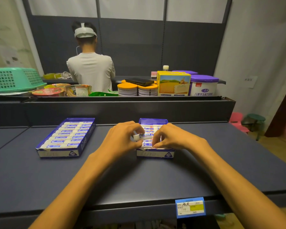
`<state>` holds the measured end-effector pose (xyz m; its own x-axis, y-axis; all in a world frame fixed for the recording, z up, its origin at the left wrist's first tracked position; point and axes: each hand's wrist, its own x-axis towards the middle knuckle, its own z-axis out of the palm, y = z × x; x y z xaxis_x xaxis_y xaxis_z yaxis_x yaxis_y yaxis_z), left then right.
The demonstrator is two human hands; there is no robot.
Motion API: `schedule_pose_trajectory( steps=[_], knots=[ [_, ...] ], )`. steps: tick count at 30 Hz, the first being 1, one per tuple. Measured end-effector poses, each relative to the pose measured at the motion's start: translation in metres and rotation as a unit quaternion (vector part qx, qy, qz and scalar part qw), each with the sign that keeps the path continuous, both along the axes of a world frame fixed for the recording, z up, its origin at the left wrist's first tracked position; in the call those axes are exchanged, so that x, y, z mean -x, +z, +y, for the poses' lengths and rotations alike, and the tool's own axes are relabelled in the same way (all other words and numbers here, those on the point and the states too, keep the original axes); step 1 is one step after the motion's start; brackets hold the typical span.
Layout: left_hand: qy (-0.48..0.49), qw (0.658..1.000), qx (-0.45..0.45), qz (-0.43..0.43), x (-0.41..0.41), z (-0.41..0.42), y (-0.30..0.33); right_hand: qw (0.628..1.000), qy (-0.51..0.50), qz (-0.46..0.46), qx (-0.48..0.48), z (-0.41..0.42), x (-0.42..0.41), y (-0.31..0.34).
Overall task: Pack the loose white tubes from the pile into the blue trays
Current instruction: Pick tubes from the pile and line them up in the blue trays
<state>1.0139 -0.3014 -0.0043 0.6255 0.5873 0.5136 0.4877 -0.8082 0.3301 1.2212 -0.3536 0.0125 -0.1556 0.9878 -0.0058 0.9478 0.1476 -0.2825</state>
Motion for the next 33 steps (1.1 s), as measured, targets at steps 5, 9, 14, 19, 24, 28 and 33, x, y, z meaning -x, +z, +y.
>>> schedule_pose_trajectory(
  steps=[5, 9, 14, 19, 24, 28, 33],
  knots=[
    [-0.01, 1.0, 0.011, -0.019, -0.002, -0.001, -0.001, 1.0, -0.01, -0.002, -0.008, -0.001, -0.001, -0.004],
    [-0.017, 1.0, 0.017, -0.016, -0.005, -0.003, 0.0, 0.997, -0.024, 0.057, -0.04, -0.011, -0.009, 0.0],
    [-0.035, 0.998, 0.054, 0.023, -0.022, -0.013, 0.012, 0.988, -0.092, 0.089, -0.09, -0.026, -0.038, 0.001],
    [-0.062, 0.99, 0.097, 0.081, -0.049, -0.016, 0.021, 0.987, -0.112, 0.066, -0.091, -0.033, -0.041, -0.004],
    [-0.089, 0.982, 0.101, 0.134, -0.057, -0.013, 0.023, 0.986, -0.119, 0.055, -0.099, -0.034, -0.042, -0.006],
    [-0.103, 0.976, 0.104, 0.161, -0.059, -0.008, 0.025, 0.987, -0.119, 0.071, -0.083, -0.032, -0.043, -0.007],
    [-0.111, 0.97, 0.097, 0.195, -0.064, -0.007, 0.028, 0.988, -0.115, 0.081, -0.063, -0.03, -0.044, -0.008]
  ],
)
